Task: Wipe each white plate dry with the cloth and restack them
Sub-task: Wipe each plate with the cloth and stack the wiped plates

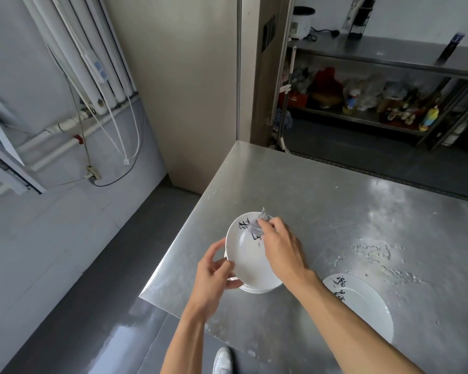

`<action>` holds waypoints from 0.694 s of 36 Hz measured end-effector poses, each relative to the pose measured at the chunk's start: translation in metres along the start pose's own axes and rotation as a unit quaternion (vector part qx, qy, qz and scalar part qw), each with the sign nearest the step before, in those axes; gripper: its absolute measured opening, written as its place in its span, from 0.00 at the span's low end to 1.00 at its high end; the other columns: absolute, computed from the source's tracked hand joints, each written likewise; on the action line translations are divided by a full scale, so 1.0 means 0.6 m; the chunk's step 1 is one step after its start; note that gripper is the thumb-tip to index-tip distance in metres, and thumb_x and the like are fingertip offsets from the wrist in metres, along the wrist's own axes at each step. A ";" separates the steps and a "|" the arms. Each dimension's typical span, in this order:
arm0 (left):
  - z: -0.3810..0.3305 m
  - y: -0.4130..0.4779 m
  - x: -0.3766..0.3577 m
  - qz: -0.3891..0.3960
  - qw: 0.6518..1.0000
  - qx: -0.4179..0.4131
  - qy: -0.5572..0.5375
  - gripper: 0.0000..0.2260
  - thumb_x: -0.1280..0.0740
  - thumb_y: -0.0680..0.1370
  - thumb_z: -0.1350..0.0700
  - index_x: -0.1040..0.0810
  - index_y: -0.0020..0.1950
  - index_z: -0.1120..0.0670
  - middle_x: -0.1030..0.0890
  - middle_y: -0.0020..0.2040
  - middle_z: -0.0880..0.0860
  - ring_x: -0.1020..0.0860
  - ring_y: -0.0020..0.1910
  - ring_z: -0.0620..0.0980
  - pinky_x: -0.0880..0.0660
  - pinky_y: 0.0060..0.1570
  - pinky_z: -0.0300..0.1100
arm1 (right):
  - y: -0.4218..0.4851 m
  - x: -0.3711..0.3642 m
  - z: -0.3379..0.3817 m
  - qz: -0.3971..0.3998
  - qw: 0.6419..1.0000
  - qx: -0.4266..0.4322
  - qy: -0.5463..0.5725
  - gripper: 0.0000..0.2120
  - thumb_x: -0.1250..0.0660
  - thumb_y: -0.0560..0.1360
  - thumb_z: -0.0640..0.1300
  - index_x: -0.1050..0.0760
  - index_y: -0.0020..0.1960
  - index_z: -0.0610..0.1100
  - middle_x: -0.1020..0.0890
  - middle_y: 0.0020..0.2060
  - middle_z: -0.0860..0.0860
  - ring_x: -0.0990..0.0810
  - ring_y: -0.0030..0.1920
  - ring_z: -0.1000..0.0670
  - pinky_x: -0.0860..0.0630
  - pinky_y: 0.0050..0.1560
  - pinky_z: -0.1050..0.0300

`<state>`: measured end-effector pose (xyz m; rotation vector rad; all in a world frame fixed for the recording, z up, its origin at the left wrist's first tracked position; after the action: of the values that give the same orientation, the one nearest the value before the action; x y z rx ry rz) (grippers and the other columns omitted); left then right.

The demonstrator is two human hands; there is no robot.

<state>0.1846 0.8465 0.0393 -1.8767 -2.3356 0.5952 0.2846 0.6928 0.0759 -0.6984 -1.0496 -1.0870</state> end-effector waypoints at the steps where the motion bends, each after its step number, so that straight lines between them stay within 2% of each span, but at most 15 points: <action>1: 0.000 0.000 -0.005 0.006 1.000 -0.003 0.000 0.24 0.37 0.76 0.61 0.21 0.65 0.37 0.15 0.49 0.66 0.16 0.44 0.58 0.16 0.45 0.49 | 0.003 0.001 0.012 -0.001 1.000 0.017 0.017 0.23 0.39 0.79 0.39 0.32 0.73 0.52 0.27 0.61 0.51 0.24 0.59 0.46 0.26 0.53 0.51; 5: 0.011 0.001 -0.015 -0.012 0.999 -0.016 -0.025 0.23 0.37 0.77 0.61 0.21 0.66 0.38 0.13 0.50 0.61 0.15 0.45 0.57 0.16 0.46 0.52 | 0.003 -0.003 0.067 0.017 0.992 0.112 0.057 0.23 0.37 0.79 0.37 0.29 0.70 0.54 0.26 0.59 0.53 0.25 0.59 0.45 0.23 0.54 0.45; 8: 0.012 0.004 -0.007 -0.066 0.996 -0.027 -0.056 0.21 0.35 0.77 0.58 0.20 0.64 0.38 0.14 0.45 0.60 0.19 0.40 0.55 0.15 0.49 0.56 | -0.009 -0.014 0.091 0.041 0.981 0.177 0.060 0.22 0.35 0.77 0.39 0.28 0.67 0.58 0.26 0.57 0.56 0.25 0.57 0.48 0.22 0.52 0.49; 9: 0.010 0.005 -0.003 -0.078 0.995 -0.031 -0.060 0.20 0.34 0.77 0.58 0.19 0.65 0.39 0.14 0.46 0.60 0.17 0.41 0.55 0.15 0.48 0.55 | -0.012 -0.019 0.094 0.053 0.978 0.190 0.066 0.21 0.35 0.78 0.40 0.28 0.66 0.58 0.26 0.57 0.56 0.25 0.56 0.49 0.22 0.52 0.50; 11: 0.006 0.006 0.008 -0.096 0.992 -0.038 -0.068 0.18 0.34 0.80 0.60 0.20 0.67 0.43 0.13 0.50 0.62 0.13 0.48 0.58 0.15 0.46 0.51 | -0.018 -0.030 0.092 0.071 0.975 0.196 0.071 0.20 0.33 0.78 0.40 0.27 0.66 0.57 0.25 0.56 0.56 0.25 0.54 0.50 0.22 0.51 0.50; 13: 0.008 0.010 0.024 -0.119 0.989 -0.036 -0.081 0.20 0.35 0.82 0.65 0.23 0.72 0.47 0.13 0.52 0.63 0.13 0.53 0.63 0.15 0.47 0.50 | -0.021 -0.039 0.087 0.079 0.976 0.194 0.066 0.22 0.33 0.76 0.36 0.26 0.65 0.57 0.26 0.56 0.57 0.25 0.53 0.50 0.21 0.50 0.50; 16: 0.016 0.014 0.045 -0.154 0.983 -0.026 -0.099 0.24 0.37 0.82 0.69 0.28 0.76 0.52 0.15 0.51 0.68 0.15 0.52 0.71 0.15 0.48 0.54 | -0.027 -0.046 0.083 0.087 0.974 0.201 0.057 0.26 0.34 0.75 0.31 0.24 0.64 0.57 0.26 0.55 0.58 0.28 0.51 0.51 0.23 0.46 0.53; 18: 0.019 0.013 0.049 -0.168 0.979 -0.019 -0.112 0.25 0.38 0.81 0.70 0.29 0.77 0.53 0.16 0.49 0.69 0.16 0.52 0.73 0.15 0.45 0.52 | -0.028 -0.045 0.080 0.088 0.973 0.207 0.045 0.26 0.35 0.74 0.30 0.23 0.63 0.57 0.25 0.55 0.58 0.29 0.50 0.51 0.26 0.44 0.55; 22: 0.020 0.011 0.041 -0.166 0.978 -0.008 -0.123 0.23 0.40 0.81 0.70 0.27 0.73 0.51 0.13 0.49 0.66 0.14 0.45 0.66 0.16 0.42 0.48 | -0.026 -0.040 0.069 0.089 0.976 0.200 0.022 0.27 0.37 0.72 0.29 0.22 0.61 0.56 0.25 0.56 0.57 0.29 0.50 0.50 0.32 0.45 0.58; 25: 0.020 0.013 0.038 -0.159 0.981 -0.002 -0.110 0.22 0.40 0.82 0.69 0.27 0.73 0.51 0.13 0.50 0.62 0.15 0.44 0.63 0.15 0.42 0.49 | -0.021 -0.031 0.042 0.074 0.983 0.169 0.017 0.29 0.39 0.71 0.28 0.21 0.60 0.56 0.24 0.56 0.58 0.29 0.51 0.49 0.29 0.49 0.59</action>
<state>0.1827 0.8665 0.0214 -1.4553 -2.6977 0.7913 0.2629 0.7170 0.0678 -0.4739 -1.1019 -0.7649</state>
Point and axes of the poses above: each hand's wrist, its own y-axis towards the middle knuckle, its own x-axis out of the back of the hand, z = x × y, the point moved 6 cm from there along y, towards the middle knuckle
